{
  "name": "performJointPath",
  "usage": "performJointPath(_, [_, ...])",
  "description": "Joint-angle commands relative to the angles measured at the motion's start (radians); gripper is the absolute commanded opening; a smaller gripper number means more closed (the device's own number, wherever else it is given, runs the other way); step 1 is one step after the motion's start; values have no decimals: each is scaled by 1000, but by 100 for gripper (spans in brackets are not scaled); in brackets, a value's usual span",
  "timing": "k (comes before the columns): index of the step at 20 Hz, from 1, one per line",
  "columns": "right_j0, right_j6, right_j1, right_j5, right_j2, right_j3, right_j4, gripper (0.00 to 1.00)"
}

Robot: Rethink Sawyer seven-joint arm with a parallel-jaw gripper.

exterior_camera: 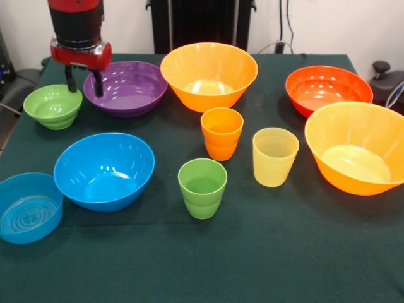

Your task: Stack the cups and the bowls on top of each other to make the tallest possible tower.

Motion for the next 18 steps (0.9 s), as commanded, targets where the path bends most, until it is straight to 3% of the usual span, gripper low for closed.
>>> performJointPath(1, [6,-68,-52,159,122,-29,50,100])
performJointPath(9, [7,-68,8,177,142,-120,54,100])
performJointPath(18, [30,-48,90,111,136,-216,12,100])
